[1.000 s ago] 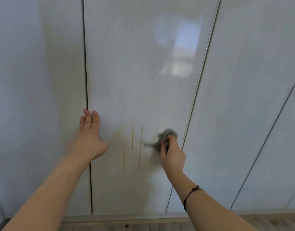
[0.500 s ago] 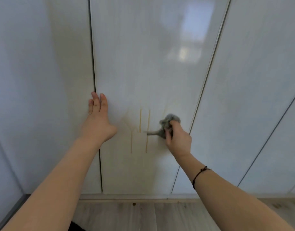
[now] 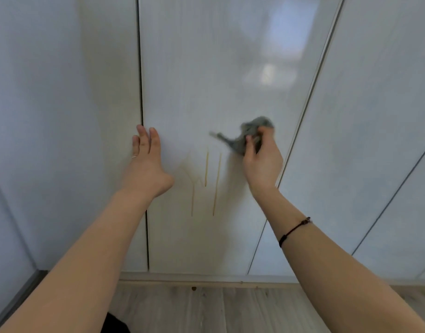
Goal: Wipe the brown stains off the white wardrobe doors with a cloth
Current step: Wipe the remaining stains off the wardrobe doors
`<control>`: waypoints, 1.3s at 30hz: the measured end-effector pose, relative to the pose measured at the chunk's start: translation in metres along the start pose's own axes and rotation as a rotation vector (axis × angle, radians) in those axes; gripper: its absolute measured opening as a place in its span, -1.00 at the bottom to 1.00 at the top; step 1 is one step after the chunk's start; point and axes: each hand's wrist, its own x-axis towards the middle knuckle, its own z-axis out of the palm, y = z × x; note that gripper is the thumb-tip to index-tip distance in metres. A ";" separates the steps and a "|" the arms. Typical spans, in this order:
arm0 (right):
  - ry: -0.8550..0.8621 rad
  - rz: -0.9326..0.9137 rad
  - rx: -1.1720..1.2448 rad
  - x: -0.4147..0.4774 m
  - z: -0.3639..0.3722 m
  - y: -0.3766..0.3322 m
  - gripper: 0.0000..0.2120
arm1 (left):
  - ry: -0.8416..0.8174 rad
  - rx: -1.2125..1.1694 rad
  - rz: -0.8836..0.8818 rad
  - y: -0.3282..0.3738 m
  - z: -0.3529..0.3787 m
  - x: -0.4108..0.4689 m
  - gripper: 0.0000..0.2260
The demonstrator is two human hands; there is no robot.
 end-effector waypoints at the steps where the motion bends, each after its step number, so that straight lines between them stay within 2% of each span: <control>1: -0.136 -0.124 -0.106 -0.020 0.002 0.011 -0.84 | -0.004 0.001 0.007 -0.001 -0.001 0.000 -0.03; 4: -0.723 -0.511 -0.371 -0.092 0.002 0.055 -0.75 | -0.015 0.002 0.013 -0.003 -0.004 0.000 -0.04; 5: -0.839 -0.575 -0.404 -0.104 0.000 0.066 -0.74 | -0.016 0.006 0.010 -0.002 -0.005 0.001 -0.04; 6: -0.853 -0.609 -0.400 -0.106 0.001 0.072 -0.74 | -0.017 0.010 0.004 -0.001 -0.005 0.001 -0.04; 7: -0.791 -0.619 -0.388 -0.098 0.002 0.072 -0.73 | -0.018 0.011 -0.003 0.001 -0.004 0.000 -0.04; 9: -0.554 -0.535 -0.361 -0.072 0.004 0.056 -0.73 | -0.013 0.014 -0.013 0.002 -0.002 -0.001 -0.04; 12: -0.130 -0.128 -0.205 -0.007 -0.006 0.025 -0.78 | -0.004 0.023 -0.001 0.002 0.001 0.001 -0.04; 14: 0.050 0.133 -0.081 0.029 -0.019 0.020 -0.83 | 0.006 0.017 -0.003 0.001 0.002 0.002 -0.05; 15: 0.092 0.190 -0.063 0.039 -0.024 0.022 -0.84 | 0.013 0.017 -0.004 0.000 0.002 0.002 -0.05; 18: 0.016 0.157 -0.151 0.017 -0.035 0.041 -0.81 | 0.028 0.008 0.005 0.001 0.002 0.001 -0.05; 21: -0.249 0.087 -0.314 -0.044 -0.043 0.081 -0.81 | 0.015 -0.021 -0.003 0.003 0.001 0.001 -0.08; 23: -0.351 0.038 -0.404 -0.060 -0.048 0.093 -0.83 | 0.013 -0.021 -0.013 0.004 0.002 0.002 -0.08; 25: -0.259 0.102 -0.350 -0.038 -0.045 0.078 -0.83 | 0.017 -0.023 -0.023 0.005 0.004 0.002 -0.06; 28: 0.014 0.260 -0.109 0.031 -0.039 0.029 -0.84 | 0.029 -0.029 -0.025 0.006 0.007 0.002 -0.06; 30: 0.089 0.274 -0.050 0.062 -0.037 0.008 -0.84 | 0.034 -0.033 -0.016 0.004 0.006 0.002 -0.05; 34: 0.050 0.218 -0.089 0.031 -0.028 0.019 -0.82 | 0.017 -0.048 -0.011 0.001 0.003 0.002 -0.05; 36: -0.088 0.133 -0.194 -0.015 -0.026 0.045 -0.79 | 0.005 -0.057 -0.008 0.000 0.003 0.003 -0.05; 38: -0.245 0.022 -0.261 -0.049 -0.034 0.068 -0.85 | -0.004 -0.068 -0.004 -0.002 0.002 0.004 -0.06; 39: -0.268 0.015 -0.250 -0.051 -0.038 0.074 -0.87 | -0.009 -0.068 0.000 -0.002 0.002 0.004 -0.06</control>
